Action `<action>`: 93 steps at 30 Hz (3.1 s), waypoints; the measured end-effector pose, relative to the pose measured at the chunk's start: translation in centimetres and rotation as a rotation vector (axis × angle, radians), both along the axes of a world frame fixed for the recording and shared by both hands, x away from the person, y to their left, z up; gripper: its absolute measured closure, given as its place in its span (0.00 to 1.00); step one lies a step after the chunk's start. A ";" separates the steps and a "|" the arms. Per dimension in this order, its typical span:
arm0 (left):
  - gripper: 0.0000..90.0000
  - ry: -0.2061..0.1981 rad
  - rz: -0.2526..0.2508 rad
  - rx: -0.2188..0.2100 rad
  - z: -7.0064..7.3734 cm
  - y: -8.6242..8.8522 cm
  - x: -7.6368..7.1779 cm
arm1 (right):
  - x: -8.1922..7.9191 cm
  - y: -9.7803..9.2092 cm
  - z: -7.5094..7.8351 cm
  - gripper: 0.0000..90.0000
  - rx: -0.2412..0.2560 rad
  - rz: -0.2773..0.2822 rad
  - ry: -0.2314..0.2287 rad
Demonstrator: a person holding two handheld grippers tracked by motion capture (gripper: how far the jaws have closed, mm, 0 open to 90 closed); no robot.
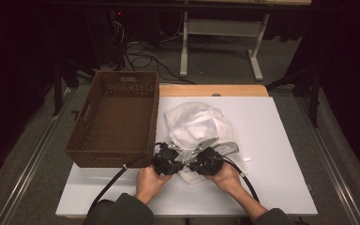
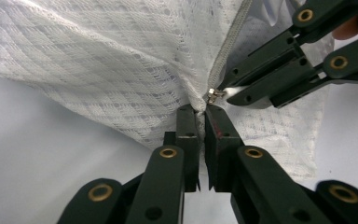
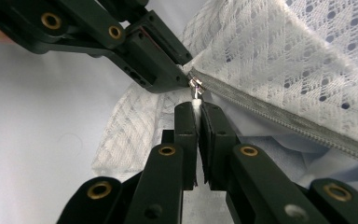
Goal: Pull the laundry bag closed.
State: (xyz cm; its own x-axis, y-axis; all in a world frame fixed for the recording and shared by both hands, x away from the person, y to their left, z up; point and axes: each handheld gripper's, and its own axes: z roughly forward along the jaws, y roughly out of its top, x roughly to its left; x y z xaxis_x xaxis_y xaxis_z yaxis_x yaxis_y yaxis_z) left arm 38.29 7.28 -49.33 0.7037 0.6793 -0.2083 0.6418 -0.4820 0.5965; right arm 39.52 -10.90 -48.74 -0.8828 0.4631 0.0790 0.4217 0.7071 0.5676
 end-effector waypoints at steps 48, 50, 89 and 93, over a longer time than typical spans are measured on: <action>0.97 -0.032 0.049 0.029 0.7 1.5 -0.5 | 0.1 -1.1 0.1 0.97 -0.008 -0.046 -0.015; 0.97 -0.031 0.051 0.032 0.7 1.5 -0.4 | -0.1 -1.1 0.1 0.97 -0.013 -0.041 -0.020; 0.97 0.018 0.069 0.079 -0.8 1.3 0.4 | -0.6 -3.1 -0.1 0.97 -0.035 -0.097 -0.048; 0.97 0.009 0.071 0.086 -0.9 1.2 0.3 | -0.7 -3.3 -0.1 0.97 -0.036 -0.102 -0.047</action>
